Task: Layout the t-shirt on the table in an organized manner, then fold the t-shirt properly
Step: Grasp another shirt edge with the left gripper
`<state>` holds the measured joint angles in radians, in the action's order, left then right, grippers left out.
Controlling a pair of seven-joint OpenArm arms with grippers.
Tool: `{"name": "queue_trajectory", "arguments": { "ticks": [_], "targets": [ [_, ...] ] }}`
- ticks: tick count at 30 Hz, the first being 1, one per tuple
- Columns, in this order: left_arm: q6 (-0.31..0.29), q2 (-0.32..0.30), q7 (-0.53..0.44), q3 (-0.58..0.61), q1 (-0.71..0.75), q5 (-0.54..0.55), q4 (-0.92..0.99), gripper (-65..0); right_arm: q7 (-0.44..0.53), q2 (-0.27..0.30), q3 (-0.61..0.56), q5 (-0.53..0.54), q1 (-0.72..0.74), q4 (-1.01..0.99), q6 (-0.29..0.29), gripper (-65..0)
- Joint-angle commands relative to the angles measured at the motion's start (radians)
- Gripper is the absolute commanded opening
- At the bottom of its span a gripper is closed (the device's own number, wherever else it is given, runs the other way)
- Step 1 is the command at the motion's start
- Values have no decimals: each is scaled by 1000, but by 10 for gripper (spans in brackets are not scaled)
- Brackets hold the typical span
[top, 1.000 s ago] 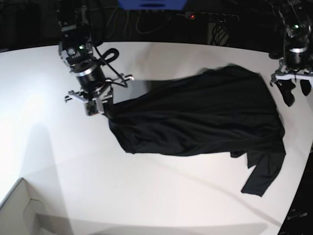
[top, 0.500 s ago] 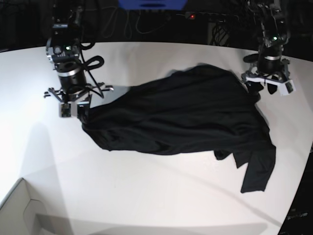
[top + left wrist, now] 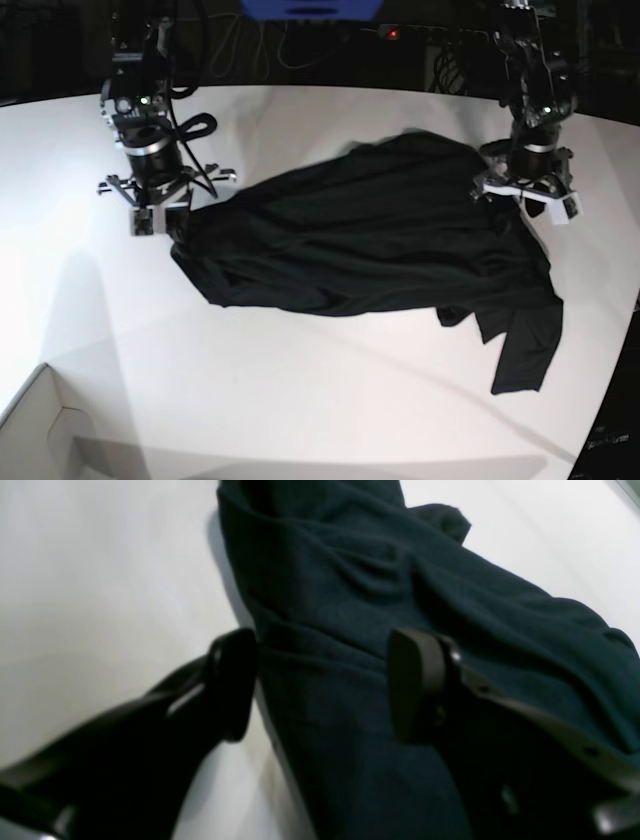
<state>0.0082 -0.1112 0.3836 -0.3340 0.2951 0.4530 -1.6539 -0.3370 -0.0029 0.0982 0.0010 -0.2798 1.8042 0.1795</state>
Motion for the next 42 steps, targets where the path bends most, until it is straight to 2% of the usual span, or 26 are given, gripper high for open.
{"name": "queue_trajectory", "arguments": {
  "ticks": [1, 9, 14, 21, 28, 42],
  "targets": [
    [-3, -5, -22, 2, -7, 2, -15, -251, 31, 2, 1, 6, 14, 10, -1, -650],
    [-3, -5, -15, 3, 3, 10, -4, -251, 31, 44, 1, 6, 46, -51, -1, -650],
    [-12, 31, -19, 3, 88, 8, -33, -251, 31, 45, 1, 6, 49, -34, -1, -650],
    [-14, 37, -15, 5, 186, 11, -61, -251, 31, 44, 2, 6, 40, -34, -1, -650],
    [-14, 32, -13, 102, 241, 13, -81, -251, 31, 40, 5, 6, 38, -34, -1, -650],
    [-9, 28, -15, 112, 177, 10, -151, -251, 32, 37, 4, 6, 18, 3, -1, -650]
  ]
}}
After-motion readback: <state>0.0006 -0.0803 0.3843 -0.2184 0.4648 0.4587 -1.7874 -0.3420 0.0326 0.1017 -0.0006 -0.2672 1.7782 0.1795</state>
